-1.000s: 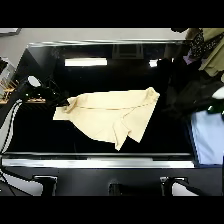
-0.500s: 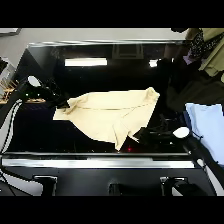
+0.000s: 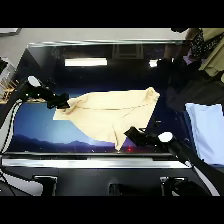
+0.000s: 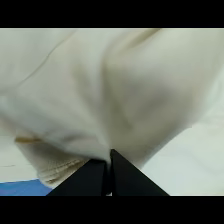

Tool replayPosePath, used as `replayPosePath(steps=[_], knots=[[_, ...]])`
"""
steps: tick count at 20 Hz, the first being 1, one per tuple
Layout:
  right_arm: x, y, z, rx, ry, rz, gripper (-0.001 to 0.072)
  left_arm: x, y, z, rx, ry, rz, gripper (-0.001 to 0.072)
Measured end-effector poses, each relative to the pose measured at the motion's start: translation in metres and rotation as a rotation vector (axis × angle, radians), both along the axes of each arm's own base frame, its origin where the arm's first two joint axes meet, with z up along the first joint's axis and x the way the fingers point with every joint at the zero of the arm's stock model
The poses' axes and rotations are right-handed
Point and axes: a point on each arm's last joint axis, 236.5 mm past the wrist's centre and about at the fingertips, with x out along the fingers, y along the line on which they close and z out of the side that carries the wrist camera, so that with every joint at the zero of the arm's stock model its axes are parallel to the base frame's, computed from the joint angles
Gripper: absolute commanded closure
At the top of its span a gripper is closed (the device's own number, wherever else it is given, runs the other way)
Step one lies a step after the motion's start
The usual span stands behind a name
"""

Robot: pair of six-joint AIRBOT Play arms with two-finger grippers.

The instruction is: Fold the clothes and pants, and hang the long-sleeved shirts on hangers.

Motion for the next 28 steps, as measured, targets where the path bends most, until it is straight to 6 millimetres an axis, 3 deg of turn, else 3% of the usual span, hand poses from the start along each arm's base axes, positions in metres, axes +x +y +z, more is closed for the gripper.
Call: replayPosePath(steps=[5, 8, 12, 15, 17, 20, 23, 26, 28], knots=[[0.01, 0.007, -0.006, -0.002, -0.004, -0.023, 0.0308, 0.0, 0.0, 0.0, 0.001, -0.005, -0.014, 0.0693], [0.019, 0.009, -0.006, -0.007, -0.021, -0.027, 0.0381, 0.0, 0.0, 0.0, 0.001, -0.007, -0.018, 0.0692], [0.018, 0.015, -0.014, 0.005, 0.007, -0.016, 0.0682, 0.0, 0.0, 0.0, 0.002, -0.008, -0.02, 0.0692], [0.024, 0.026, -0.004, 0.05, -0.025, 0.006, 0.0684, 0.0, 0.001, 0.0, 0.002, -0.008, -0.019, 0.0693], [0.035, 0.036, 0.016, 0.085, -0.079, 0.032, 0.0685, 0.001, 0.001, 0.002, 0.002, -0.016, -0.018, 0.0693], [0.068, 0.038, 0.071, 0.128, -0.227, 0.045, 0.0685, 0.013, 0.007, 0.026, 0.005, -0.071, -0.016, 0.0693], [0.112, 0.016, 0.165, 0.137, -0.468, 0.037, 0.0686, 0.035, 0.016, 0.084, 0.013, -0.207, -0.012, 0.0693], [0.135, -0.023, 0.289, 0.097, -0.757, 0.027, 0.0685, 0.055, 0.028, 0.184, 0.033, -0.437, -0.003, 0.0693], [0.127, -0.049, 0.377, 0.033, -0.956, 0.026, 0.0685, 0.054, 0.033, 0.263, 0.052, -0.619, 0.005, 0.0693]])
